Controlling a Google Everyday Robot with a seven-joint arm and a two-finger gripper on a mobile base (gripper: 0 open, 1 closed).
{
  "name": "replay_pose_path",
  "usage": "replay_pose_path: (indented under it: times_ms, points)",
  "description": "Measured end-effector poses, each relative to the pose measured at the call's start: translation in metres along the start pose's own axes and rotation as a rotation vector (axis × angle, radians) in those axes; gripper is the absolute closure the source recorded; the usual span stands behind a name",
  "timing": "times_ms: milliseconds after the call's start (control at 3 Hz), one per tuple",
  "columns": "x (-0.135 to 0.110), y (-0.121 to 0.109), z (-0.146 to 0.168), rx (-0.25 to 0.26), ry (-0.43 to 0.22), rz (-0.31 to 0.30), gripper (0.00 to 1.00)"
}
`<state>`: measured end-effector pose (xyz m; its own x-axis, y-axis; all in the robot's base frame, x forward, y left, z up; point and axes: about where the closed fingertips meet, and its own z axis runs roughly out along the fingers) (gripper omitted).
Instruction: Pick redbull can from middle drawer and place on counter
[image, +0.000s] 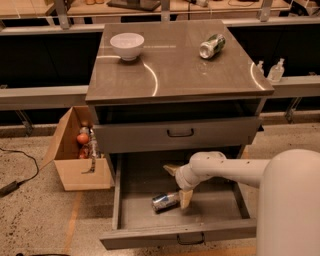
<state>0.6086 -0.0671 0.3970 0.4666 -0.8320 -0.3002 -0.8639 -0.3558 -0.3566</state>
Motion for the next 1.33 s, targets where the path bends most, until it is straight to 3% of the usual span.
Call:
replay_pose_path:
  times_ms: [333,667,1333]
  points:
    - [0.000,-0.001,0.016,-0.034,0.009,0.031,0.15]
    - [-0.005,0.001,0.031,-0.083,0.013,0.064,0.39]
    - [-0.022,-0.004,0.020,-0.088,0.018,0.051,0.85]
